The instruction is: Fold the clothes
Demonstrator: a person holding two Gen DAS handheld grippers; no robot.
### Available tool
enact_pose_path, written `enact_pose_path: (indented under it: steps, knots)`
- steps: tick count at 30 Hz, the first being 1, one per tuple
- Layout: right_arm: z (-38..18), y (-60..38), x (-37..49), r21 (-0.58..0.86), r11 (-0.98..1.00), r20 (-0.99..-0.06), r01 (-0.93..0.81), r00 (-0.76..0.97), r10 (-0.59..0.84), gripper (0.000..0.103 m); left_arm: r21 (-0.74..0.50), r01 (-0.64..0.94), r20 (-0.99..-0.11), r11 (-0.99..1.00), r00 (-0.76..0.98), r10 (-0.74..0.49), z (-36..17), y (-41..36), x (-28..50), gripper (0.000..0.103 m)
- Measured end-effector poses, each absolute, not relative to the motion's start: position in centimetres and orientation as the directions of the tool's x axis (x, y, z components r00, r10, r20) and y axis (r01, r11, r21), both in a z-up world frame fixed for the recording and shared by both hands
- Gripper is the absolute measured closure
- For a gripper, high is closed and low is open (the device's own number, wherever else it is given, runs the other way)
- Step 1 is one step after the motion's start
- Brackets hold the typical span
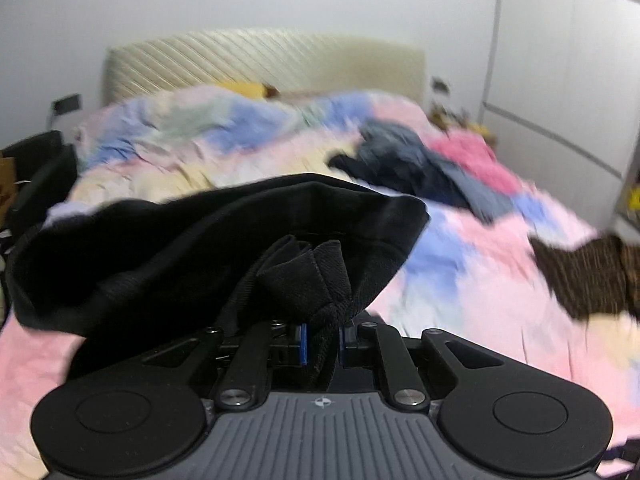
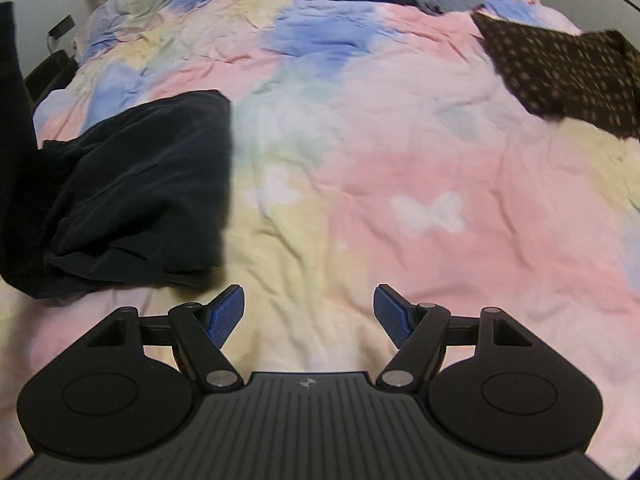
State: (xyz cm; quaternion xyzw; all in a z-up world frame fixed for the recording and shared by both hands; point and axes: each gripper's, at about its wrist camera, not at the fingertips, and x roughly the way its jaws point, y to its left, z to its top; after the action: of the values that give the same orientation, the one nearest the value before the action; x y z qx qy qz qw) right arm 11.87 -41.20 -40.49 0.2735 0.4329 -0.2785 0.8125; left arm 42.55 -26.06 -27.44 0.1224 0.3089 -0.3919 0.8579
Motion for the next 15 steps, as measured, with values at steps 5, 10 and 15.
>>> enact_pose_path:
  steps: [5, 10, 15]
  knots:
    - [-42.2, -42.3, 10.5, 0.208, 0.676, -0.865, 0.707, 0.456, -0.211, 0.03, 0.011, 0.808, -0.725, 0.589, 0.412, -0.552, -34.2, -29.6, 41.2, 0.089]
    - [-43.3, -42.9, 9.7, 0.214, 0.667, -0.872, 0.713, 0.448, -0.199, 0.03, 0.044, 0.864, -0.81, 0.502, 0.325, -0.488, -39.9, -32.7, 39.3, 0.088]
    - [-43.1, -43.5, 9.4, 0.218, 0.669, -0.87, 0.711, 0.452, -0.196, 0.03, 0.091, 0.891, -0.838, 0.444, 0.309, -0.45, -42.2, -33.4, 37.5, 0.076]
